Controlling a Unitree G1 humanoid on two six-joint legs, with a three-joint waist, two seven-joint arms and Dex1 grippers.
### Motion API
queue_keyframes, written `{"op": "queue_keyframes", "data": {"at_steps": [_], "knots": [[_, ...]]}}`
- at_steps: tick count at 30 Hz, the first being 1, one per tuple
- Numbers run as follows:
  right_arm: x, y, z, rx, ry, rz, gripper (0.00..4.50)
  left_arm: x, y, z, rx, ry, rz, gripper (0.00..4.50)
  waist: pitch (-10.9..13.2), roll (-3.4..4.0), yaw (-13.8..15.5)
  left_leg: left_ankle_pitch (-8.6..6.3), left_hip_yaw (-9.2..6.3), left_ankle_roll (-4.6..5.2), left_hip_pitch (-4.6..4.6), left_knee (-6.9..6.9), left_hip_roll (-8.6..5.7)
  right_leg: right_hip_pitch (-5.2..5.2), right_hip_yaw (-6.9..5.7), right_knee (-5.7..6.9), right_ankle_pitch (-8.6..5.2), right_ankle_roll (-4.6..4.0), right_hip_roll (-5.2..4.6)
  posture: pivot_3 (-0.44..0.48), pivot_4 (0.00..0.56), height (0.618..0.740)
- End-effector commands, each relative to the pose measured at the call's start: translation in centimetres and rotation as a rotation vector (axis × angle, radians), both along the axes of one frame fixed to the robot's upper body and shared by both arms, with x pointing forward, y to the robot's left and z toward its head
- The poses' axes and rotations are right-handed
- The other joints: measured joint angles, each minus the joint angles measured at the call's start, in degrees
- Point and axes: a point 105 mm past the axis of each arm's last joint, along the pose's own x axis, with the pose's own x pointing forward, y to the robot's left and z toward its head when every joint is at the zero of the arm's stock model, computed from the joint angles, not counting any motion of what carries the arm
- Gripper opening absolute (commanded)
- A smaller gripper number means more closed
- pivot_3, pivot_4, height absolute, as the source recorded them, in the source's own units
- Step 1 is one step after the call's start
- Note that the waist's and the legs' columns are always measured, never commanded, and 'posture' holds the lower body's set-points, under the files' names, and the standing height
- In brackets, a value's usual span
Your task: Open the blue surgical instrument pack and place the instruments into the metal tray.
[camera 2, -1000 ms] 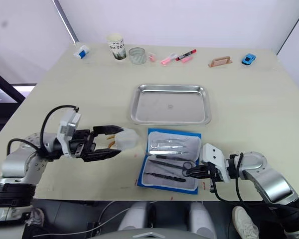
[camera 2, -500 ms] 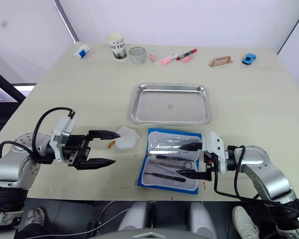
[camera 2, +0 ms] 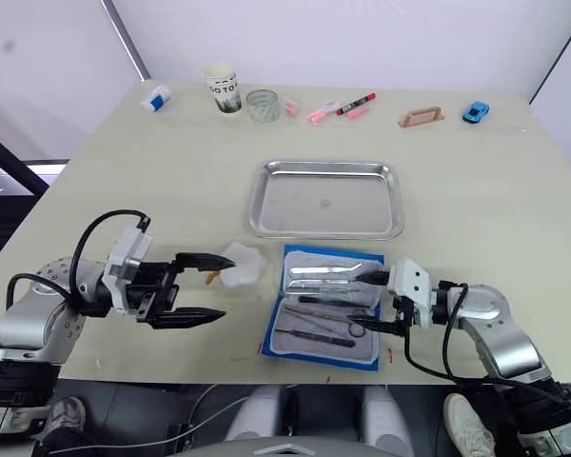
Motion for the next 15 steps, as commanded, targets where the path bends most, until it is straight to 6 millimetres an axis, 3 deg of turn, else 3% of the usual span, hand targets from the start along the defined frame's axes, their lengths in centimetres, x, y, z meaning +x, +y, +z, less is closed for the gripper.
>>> {"op": "queue_keyframes", "data": {"at_steps": [1, 7, 15], "knots": [[-0.2, -0.1, -1.0, -0.033, -0.013, 0.027, 3.63, -0.2, -0.2, 0.4, -0.008, -0.034, -0.017, 4.50, 0.00, 0.00, 0.01, 0.00, 0.00, 0.00, 0.00, 0.00, 0.00, 0.00, -0.01, 0.00, 0.00, 0.00, 0.00, 0.000, 0.150, 0.740], [0.7, -0.5, -3.8, -0.119, 0.008, -0.021, 3.63, -0.4, 0.0, -0.2, -0.010, -0.027, 0.000, 4.50, -0.04, -0.06, -0.23, 0.00, 0.01, 0.00, 0.07, -0.01, 0.04, 0.02, 0.01, 0.01, -0.02, -0.04, 0.04, 0.000, 0.150, 0.740], [-0.1, -1.1, -6.5, -0.162, 0.081, -0.019, 3.63, -0.6, 0.6, -0.4, -0.010, -0.023, 0.034, 4.50, -0.26, -0.37, -0.28, 0.00, 0.06, 0.00, 0.32, -0.08, 0.08, 0.18, 0.04, 0.04, -0.08, -0.14, 0.04, 0.000, 0.150, 0.740]]}}
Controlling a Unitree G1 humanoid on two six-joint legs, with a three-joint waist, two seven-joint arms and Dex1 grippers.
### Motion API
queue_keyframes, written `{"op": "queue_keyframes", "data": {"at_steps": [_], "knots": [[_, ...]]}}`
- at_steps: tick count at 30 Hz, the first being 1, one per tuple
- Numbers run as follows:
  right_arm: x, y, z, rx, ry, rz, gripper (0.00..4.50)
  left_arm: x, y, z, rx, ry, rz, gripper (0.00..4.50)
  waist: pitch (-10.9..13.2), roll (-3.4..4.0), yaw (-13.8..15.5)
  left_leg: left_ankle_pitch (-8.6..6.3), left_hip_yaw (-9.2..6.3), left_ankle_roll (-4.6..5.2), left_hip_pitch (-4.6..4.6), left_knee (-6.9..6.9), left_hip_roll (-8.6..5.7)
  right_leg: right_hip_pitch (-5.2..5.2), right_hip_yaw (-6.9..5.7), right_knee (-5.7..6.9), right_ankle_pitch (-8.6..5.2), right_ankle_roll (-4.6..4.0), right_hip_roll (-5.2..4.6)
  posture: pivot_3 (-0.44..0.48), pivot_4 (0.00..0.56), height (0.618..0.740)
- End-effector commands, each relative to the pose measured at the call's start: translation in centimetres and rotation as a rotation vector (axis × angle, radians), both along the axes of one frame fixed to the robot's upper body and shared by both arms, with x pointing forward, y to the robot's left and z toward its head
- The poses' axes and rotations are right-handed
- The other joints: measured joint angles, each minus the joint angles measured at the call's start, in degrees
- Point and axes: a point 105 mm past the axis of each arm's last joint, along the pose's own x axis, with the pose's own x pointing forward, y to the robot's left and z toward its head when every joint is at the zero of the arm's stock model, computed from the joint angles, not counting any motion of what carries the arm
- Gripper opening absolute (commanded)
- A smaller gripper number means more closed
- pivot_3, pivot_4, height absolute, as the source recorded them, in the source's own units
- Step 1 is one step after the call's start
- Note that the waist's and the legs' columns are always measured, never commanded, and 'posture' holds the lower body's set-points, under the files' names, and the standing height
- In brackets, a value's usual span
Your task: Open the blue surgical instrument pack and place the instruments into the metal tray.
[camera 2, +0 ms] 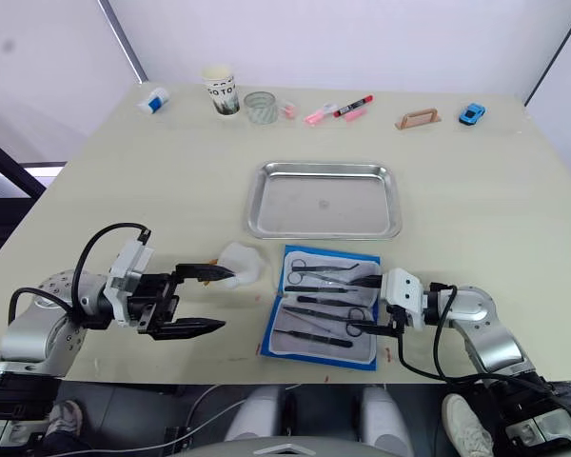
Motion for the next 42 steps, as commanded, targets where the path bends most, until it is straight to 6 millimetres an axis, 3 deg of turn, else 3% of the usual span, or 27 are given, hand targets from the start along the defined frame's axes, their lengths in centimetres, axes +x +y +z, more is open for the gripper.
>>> {"op": "queue_keyframes", "data": {"at_steps": [1, 5, 12, 26, 31, 35, 42], "knots": [[-0.6, -1.6, -4.5, -0.124, 0.137, -0.070, 3.63, 0.2, 0.3, 0.8, -0.002, -0.041, 0.015, 4.50, -0.05, -0.08, -0.01, 0.00, 0.01, 0.00, 0.03, -0.01, 0.00, 0.01, 0.00, 0.01, 0.00, -0.01, 0.00, 0.000, 0.150, 0.740], [-0.7, -1.7, -5.3, -0.087, 0.169, -0.094, 3.63, 0.7, 0.3, 1.0, -0.013, -0.038, 0.035, 4.50, -0.23, -0.37, -0.03, 0.00, 0.12, 0.00, 0.61, -0.38, 0.02, 0.36, 0.09, -0.01, -0.10, -0.16, 0.00, 0.000, 0.150, 0.740], [-1.0, -1.6, -5.6, -0.028, 0.166, -0.070, 3.63, 1.2, 0.6, 0.9, -0.028, -0.027, 0.083, 4.50, -0.34, -0.52, -0.08, 0.00, 0.07, 0.00, 0.76, -0.53, 0.05, 0.46, 0.10, 0.00, -0.15, -0.26, -0.02, 0.000, 0.150, 0.740], [-1.2, -1.9, -6.2, 0.001, 0.162, -0.059, 3.63, 3.4, 3.8, -0.6, -0.018, 0.000, 0.417, 4.50, -0.43, -0.63, 0.01, 0.00, -0.04, -0.01, 0.83, -0.59, 0.06, 0.46, 0.08, -0.01, -0.16, -0.27, -0.10, 0.000, 0.150, 0.740], [-1.0, -2.0, -6.4, 0.006, 0.167, -0.061, 3.63, 3.9, 3.4, -1.3, 0.034, 0.015, 0.448, 4.50, -0.48, -0.70, -0.06, 0.00, -0.03, -0.01, 0.92, -0.63, 0.07, 0.56, 0.08, -0.02, -0.16, -0.28, -0.11, 0.000, 0.150, 0.740], [-1.1, -2.1, -6.4, 0.001, 0.169, -0.055, 3.63, 3.6, 2.4, -1.4, 0.088, -0.063, 0.383, 4.50, -0.48, -0.71, 0.01, -0.02, 0.03, -0.03, 1.47, -0.80, 0.08, 1.03, 0.09, -0.16, -0.21, -0.36, -0.18, 0.000, 0.150, 0.740], [-1.0, -2.0, -6.2, 0.002, 0.167, -0.051, 3.63, 3.7, 1.6, -1.3, 0.091, -0.101, 0.333, 4.50, -0.48, -0.70, 0.01, -0.02, 0.06, -0.04, 1.58, -0.90, 0.20, 1.07, 0.09, -0.17, -0.27, -0.47, -0.32, 0.000, 0.150, 0.740]]}}
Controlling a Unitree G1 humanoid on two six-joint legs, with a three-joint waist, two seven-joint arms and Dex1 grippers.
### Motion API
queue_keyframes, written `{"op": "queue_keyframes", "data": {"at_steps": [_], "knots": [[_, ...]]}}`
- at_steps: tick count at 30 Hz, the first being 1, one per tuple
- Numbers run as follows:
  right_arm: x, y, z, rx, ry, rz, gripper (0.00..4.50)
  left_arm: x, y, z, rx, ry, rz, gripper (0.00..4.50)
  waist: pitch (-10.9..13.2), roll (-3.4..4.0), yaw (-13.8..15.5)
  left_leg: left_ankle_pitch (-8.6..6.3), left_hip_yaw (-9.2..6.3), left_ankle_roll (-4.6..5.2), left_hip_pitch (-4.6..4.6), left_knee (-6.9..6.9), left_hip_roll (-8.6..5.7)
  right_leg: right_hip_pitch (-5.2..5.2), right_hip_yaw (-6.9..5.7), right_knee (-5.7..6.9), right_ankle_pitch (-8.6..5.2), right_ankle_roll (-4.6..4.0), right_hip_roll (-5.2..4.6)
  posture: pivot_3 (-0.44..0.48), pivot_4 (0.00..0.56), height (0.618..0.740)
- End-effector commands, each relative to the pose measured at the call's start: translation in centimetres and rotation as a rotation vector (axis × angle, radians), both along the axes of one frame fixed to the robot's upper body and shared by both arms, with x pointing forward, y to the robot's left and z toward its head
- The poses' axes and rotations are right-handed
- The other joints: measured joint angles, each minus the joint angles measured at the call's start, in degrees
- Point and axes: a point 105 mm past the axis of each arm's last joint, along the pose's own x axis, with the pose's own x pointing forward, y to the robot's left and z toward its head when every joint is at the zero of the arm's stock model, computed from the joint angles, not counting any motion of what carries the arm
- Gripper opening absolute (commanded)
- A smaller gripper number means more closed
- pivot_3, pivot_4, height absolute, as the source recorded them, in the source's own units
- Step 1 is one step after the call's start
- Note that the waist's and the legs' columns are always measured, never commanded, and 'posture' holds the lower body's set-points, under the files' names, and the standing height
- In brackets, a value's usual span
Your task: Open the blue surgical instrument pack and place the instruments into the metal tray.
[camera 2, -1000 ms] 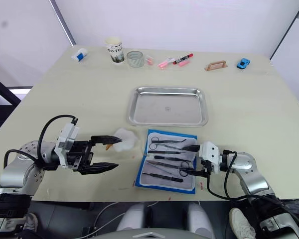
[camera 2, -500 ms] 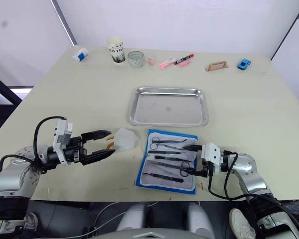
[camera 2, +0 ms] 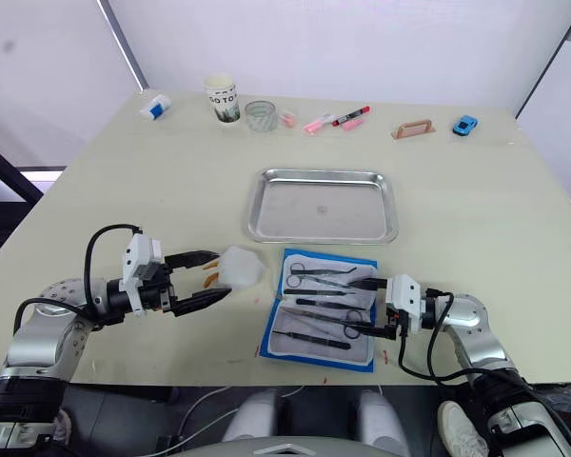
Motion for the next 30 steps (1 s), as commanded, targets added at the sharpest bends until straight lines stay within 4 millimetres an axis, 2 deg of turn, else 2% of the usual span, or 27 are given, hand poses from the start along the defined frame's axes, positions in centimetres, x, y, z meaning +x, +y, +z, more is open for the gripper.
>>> {"op": "queue_keyframes", "data": {"at_steps": [1, 6, 12, 13, 14, 22, 25, 27, 30], "knots": [[-1.1, -2.0, -4.4, -0.140, 0.170, -0.062, 3.63, 0.0, -0.6, 1.1, -0.007, -0.054, -0.053, 4.50, 0.00, 0.00, 0.00, 0.00, 0.00, 0.00, 0.00, 0.00, 0.01, 0.00, 0.00, 0.00, 0.00, 0.00, -0.01, 0.000, 0.150, 0.740], [-1.1, -2.0, -4.5, -0.146, 0.173, -0.059, 3.63, -0.3, -2.2, 1.8, -0.022, -0.026, -0.162, 4.50, 0.00, 0.00, 0.07, 0.00, -0.01, 0.00, 0.00, -0.02, 0.02, 0.00, -0.03, 0.00, -0.01, -0.02, -0.08, 0.000, 0.150, 0.740], [-1.0, -2.0, -4.3, -0.151, 0.168, -0.054, 3.63, 2.0, -5.5, 2.1, 0.049, -0.006, -0.275, 4.50, -0.01, -0.01, 0.10, 0.00, 0.01, 0.00, -0.02, -0.03, -0.10, 0.02, 0.01, -0.01, -0.01, -0.02, -0.01, 0.000, 0.150, 0.740], [-0.9, -1.9, -4.2, -0.151, 0.165, -0.053, 3.75, 2.5, -6.3, 2.2, 0.070, -0.019, -0.299, 3.97, 0.00, 0.00, 0.11, 0.00, 0.02, 0.00, -0.01, -0.02, -0.11, 0.02, 0.01, -0.01, -0.01, -0.02, 0.00, 0.000, 0.150, 0.740], [-0.9, -1.8, -4.2, -0.150, 0.163, -0.052, 3.75, 2.9, -7.0, 2.3, 0.088, -0.028, -0.321, 3.82, 0.00, -0.01, 0.16, 0.00, 0.03, 0.00, -0.03, -0.02, -0.18, 0.03, 0.02, -0.01, -0.01, -0.02, 0.05, 0.000, 0.150, 0.740], [-0.9, -1.7, -4.0, -0.158, 0.160, -0.047, 3.75, 4.3, -10.4, 1.9, 0.207, -0.050, -0.397, 3.82, 0.00, -0.02, -0.60, 0.00, 0.03, 0.01, -0.06, -0.01, -0.17, 0.03, 0.09, -0.06, -0.01, -0.01, 0.18, 0.000, 0.150, 0.740], [-0.9, -1.8, -4.0, -0.162, 0.160, -0.050, 3.75, 4.5, -11.4, 2.0, 0.226, -0.064, -0.410, 2.90, 0.00, -0.02, -0.72, 0.00, 0.04, 0.01, -0.06, -0.01, -0.18, 0.03, 0.11, -0.06, -0.01, -0.01, 0.18, 0.000, 0.150, 0.740], [-0.9, -1.9, -4.0, -0.163, 0.161, -0.052, 3.75, 4.6, -11.7, 2.1, 0.227, -0.072, -0.411, 1.92, 0.01, 0.00, -0.76, 0.00, 0.03, 0.01, -0.06, -0.01, -0.18, 0.03, 0.11, -0.06, -0.01, 0.00, 0.18, 0.000, 0.150, 0.740], [-0.9, -1.9, -4.0, -0.163, 0.162, -0.055, 3.75, 4.6, -11.6, 1.6, 0.256, -0.072, -0.404, 1.92, 0.03, 0.01, -0.84, 0.00, 0.02, 0.01, -0.07, -0.01, -0.17, 0.03, 0.11, -0.06, -0.01, -0.01, 0.18, 0.000, 0.150, 0.740]]}}
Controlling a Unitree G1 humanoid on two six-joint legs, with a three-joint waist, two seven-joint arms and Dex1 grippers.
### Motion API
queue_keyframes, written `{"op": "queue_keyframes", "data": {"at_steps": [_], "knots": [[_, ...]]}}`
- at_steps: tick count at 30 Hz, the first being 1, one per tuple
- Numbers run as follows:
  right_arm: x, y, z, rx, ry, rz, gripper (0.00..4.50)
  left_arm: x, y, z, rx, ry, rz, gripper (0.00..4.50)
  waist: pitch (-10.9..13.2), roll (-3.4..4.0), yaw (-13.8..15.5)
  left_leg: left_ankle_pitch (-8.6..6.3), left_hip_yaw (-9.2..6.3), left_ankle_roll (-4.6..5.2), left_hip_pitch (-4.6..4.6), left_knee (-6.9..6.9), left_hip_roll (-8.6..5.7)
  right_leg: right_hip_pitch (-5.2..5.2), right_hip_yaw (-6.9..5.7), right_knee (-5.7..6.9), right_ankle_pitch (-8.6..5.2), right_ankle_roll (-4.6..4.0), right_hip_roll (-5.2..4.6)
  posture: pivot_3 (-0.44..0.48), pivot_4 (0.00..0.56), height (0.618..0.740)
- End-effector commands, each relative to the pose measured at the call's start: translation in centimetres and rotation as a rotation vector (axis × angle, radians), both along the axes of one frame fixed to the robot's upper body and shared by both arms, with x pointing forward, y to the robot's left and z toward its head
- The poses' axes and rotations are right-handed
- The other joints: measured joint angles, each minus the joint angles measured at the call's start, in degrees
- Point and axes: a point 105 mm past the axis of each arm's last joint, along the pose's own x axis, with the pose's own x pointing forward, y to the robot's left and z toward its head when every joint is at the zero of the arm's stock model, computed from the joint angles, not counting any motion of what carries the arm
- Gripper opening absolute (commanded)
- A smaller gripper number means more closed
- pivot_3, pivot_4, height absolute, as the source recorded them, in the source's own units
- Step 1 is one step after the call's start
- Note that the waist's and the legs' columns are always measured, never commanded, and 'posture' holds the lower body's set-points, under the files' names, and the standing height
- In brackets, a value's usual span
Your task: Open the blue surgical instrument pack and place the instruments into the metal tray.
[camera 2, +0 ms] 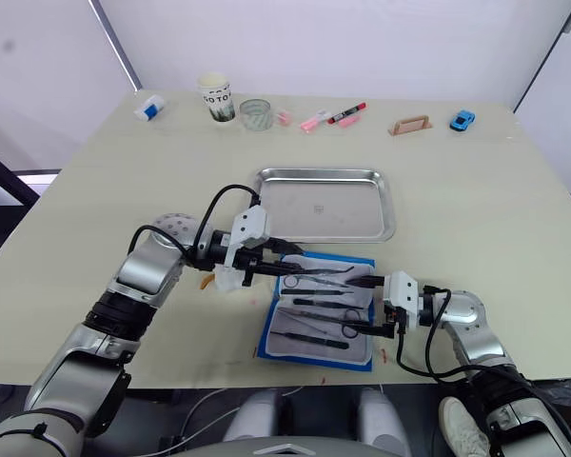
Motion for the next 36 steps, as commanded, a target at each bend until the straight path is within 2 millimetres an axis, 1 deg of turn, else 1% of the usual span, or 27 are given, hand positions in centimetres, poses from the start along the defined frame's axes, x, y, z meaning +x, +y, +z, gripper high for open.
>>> {"op": "queue_keyframes", "data": {"at_steps": [1, 3, 7, 16, 31, 36], "knots": [[-1.1, -2.2, -4.4, -0.160, 0.162, -0.066, 3.75, 0.2, 0.1, 0.1, 0.027, -0.037, -0.001, 1.92, 0.00, 0.00, 0.01, 0.00, -0.01, 0.00, 0.00, 0.00, 0.00, 0.00, 0.00, 0.00, 0.00, 0.00, 0.00, 0.000, 0.150, 0.740], [-1.1, -2.2, -4.4, -0.162, 0.163, -0.067, 3.75, 0.2, 0.0, 0.0, 0.020, -0.031, 0.005, 1.92, 0.00, 0.00, 0.03, 0.00, 0.00, 0.00, 0.00, 0.00, 0.01, 0.00, 0.00, -0.01, 0.00, 0.00, -0.02, 0.000, 0.150, 0.740], [-1.1, -2.3, -4.5, -0.165, 0.165, -0.069, 3.75, -0.2, 0.1, -0.7, 0.069, -0.041, -0.012, 1.92, 0.00, 0.01, 0.02, 0.00, -0.01, 0.00, 0.00, 0.00, 0.02, 0.00, -0.01, -0.01, 0.00, 0.00, -0.03, 0.000, 0.150, 0.740], [-1.1, -2.3, -4.5, -0.166, 0.164, -0.074, 3.75, -0.2, -0.4, -1.1, 0.094, -0.046, -0.020, 1.92, 0.01, 0.01, 0.02, 0.00, -0.02, 0.00, -0.01, -0.01, 0.07, 0.00, -0.01, -0.02, 0.00, -0.01, -0.06, 0.000, 0.150, 0.740], [-1.1, -2.3, -4.5, -0.167, 0.167, -0.078, 3.75, 0.6, -0.6, -1.2, 0.108, -0.060, -0.004, 1.92, 0.01, 0.01, 0.02, 0.00, -0.04, 0.00, -0.01, -0.05, 0.13, 0.00, -0.02, -0.04, 0.00, -0.01, -0.13, 0.000, 0.150, 0.740], [-1.2, -2.4, -4.6, -0.169, 0.169, -0.078, 3.75, 0.7, -0.5, -1.8, 0.128, -0.057, -0.007, 1.92, 0.01, 0.01, 0.00, 0.00, -0.04, 0.00, -0.01, -0.06, 0.13, 0.00, -0.02, -0.06, 0.00, -0.01, -0.16, 0.000, 0.150, 0.740]]}}
